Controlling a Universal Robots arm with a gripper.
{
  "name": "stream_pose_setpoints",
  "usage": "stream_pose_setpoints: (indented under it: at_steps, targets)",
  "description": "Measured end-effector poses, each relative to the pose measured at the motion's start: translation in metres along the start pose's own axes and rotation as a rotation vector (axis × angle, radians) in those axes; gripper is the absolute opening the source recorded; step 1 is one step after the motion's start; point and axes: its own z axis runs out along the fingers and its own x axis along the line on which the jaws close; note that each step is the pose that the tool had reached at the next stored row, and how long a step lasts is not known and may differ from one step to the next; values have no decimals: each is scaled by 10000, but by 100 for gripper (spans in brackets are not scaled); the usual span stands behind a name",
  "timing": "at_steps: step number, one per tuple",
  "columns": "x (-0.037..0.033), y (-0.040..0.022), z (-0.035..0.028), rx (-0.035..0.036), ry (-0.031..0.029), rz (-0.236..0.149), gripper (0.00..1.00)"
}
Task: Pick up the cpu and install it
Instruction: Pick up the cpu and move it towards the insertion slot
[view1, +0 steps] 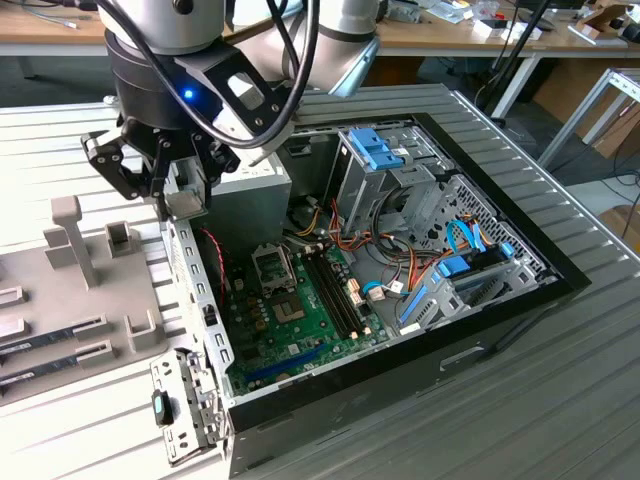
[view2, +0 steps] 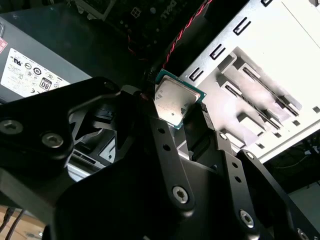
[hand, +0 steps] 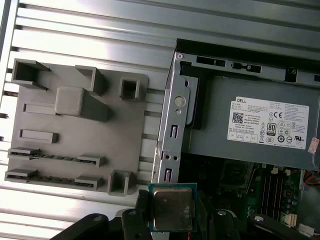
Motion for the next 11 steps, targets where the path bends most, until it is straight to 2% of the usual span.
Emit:
stream_pose_setpoints:
  at_steps: [11]
  targets:
    - [-42, -15, 9, 0, 0, 0, 47]
